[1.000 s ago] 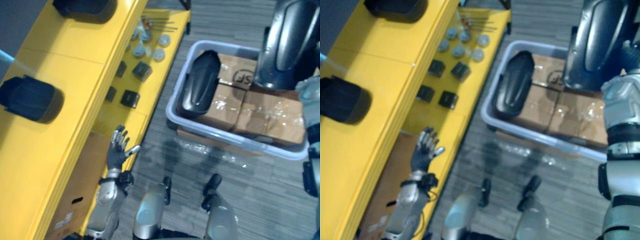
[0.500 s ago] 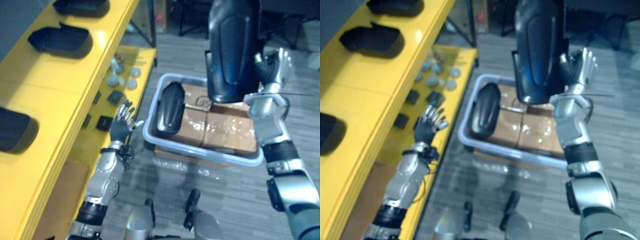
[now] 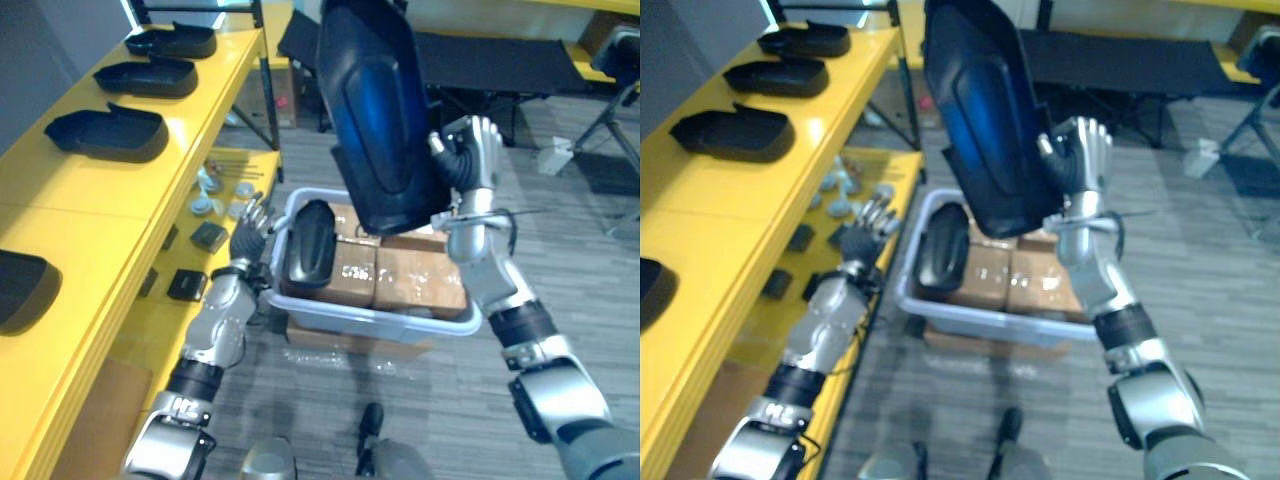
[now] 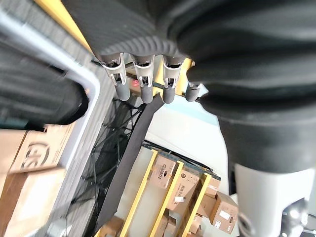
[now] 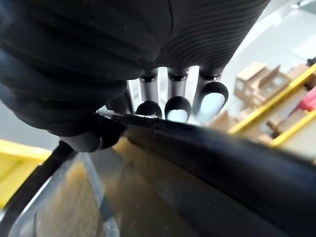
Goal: Walk over and take plastic housings, then place them on the shelf
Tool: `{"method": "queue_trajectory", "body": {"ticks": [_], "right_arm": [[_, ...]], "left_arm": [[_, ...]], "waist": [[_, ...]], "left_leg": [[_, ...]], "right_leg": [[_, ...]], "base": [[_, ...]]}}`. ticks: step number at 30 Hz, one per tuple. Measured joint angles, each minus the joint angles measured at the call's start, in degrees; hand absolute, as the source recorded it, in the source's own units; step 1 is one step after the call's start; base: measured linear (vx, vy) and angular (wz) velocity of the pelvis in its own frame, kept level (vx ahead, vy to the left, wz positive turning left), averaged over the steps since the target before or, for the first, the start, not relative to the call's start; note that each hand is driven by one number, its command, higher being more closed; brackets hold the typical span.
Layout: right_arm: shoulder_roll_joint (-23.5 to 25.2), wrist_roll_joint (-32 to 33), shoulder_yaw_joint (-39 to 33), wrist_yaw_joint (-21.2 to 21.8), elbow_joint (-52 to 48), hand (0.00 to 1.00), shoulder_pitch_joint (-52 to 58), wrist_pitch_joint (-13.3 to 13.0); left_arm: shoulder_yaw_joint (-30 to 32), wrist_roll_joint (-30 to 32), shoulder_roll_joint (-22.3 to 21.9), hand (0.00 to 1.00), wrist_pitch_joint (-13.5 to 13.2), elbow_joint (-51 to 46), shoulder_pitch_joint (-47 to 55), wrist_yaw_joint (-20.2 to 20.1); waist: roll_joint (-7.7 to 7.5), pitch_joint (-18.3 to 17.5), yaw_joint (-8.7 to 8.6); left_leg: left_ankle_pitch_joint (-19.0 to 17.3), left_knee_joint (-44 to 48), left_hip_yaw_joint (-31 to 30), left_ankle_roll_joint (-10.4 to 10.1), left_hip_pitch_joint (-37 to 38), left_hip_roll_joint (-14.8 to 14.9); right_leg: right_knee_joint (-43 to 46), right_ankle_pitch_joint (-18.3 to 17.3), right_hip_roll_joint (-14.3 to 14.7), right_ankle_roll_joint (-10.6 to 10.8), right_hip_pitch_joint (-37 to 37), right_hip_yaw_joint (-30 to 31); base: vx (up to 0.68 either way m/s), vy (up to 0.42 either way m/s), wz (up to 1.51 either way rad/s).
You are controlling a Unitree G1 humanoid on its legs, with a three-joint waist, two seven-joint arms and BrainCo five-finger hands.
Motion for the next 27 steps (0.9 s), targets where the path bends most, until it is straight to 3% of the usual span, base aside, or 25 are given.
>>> {"method": "queue_trajectory", "body": {"ticks": [11,19,27], "right_arm": [[3.30,-0.47,5.07,1.22,1.01,1.00,0.33,0.04],[6.07,-0.47,7.34,1.34,5.02,1.00,0.33,0.07],[7.80,-0.46,9.69,2.47,7.03,1.00,0.27,0.11]], "left_arm": [[-0.29,-1.30,-2.27,0.00,0.75,1.74,-1.91,-0.04],[-1.37,-1.31,-2.75,0.00,0.76,2.28,-1.90,-0.17],[-2.99,-1.34,-3.86,0.00,0.86,2.56,-1.83,-2.16]], "waist": [[-0.11,-1.70,0.20],[-1.19,-2.38,0.88],[-1.20,-2.40,1.19]], "left_leg": [[0.59,-0.08,-0.49,0.91,-0.08,-1.27],[0.78,0.49,-0.63,1.23,-0.55,-1.93],[0.75,1.10,-1.92,1.10,-1.15,-1.65]], "right_leg": [[-0.05,0.90,-1.13,0.72,0.19,-0.11],[-0.07,0.30,-2.06,0.75,0.19,-0.41],[-0.05,0.54,-1.94,0.77,0.34,-1.71]], "base": [[-0.01,0.050,0.04],[-0.05,0.030,0.02],[0.00,-0.001,0.06]]}}
